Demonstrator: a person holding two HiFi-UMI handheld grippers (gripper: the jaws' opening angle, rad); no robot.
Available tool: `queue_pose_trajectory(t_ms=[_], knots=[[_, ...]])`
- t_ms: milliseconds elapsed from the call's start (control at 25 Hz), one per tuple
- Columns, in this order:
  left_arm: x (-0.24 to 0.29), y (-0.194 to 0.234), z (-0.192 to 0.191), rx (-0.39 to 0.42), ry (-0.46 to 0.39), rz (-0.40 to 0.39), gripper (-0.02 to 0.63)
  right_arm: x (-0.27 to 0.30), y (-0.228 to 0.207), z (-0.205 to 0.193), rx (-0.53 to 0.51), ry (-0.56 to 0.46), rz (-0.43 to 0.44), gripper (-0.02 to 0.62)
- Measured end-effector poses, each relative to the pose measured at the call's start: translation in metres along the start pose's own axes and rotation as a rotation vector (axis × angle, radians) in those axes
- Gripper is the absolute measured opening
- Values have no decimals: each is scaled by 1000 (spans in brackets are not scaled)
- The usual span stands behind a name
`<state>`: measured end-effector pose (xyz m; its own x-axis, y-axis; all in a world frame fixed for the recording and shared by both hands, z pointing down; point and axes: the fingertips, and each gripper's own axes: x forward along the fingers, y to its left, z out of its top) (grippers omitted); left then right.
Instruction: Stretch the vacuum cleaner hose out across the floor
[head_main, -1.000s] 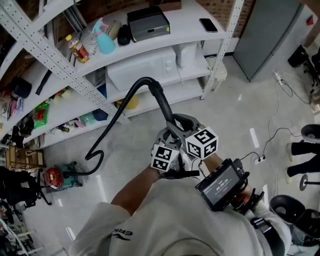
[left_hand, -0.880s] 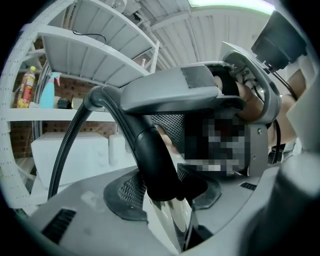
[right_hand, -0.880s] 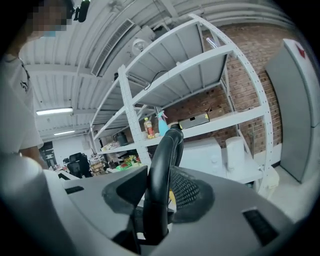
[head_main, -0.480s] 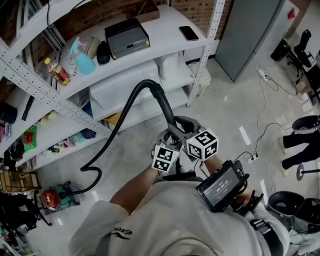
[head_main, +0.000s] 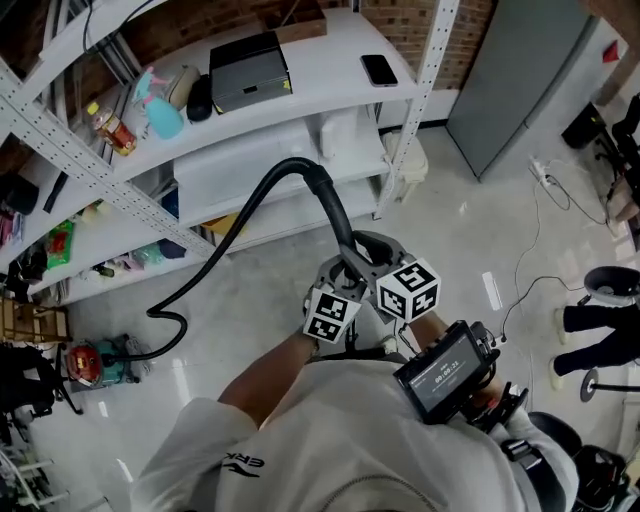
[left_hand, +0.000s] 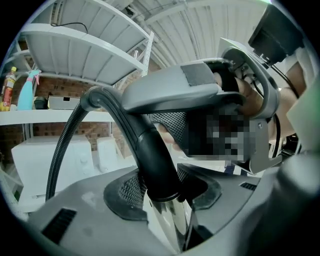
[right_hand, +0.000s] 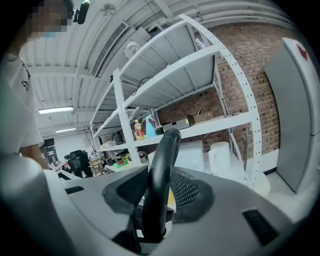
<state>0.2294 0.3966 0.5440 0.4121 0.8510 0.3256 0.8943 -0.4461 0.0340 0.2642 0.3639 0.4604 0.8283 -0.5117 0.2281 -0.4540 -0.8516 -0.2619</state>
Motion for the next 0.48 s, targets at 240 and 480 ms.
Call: queue_pose_trajectory(t_ms=[240,480], knots=[[44,-38,16,-29,-5,68,175,-40,-39,1,-16,11,69,141],[76,-78,28,-55,-11,80,181,-80,-67,0,-12,3,104,141]])
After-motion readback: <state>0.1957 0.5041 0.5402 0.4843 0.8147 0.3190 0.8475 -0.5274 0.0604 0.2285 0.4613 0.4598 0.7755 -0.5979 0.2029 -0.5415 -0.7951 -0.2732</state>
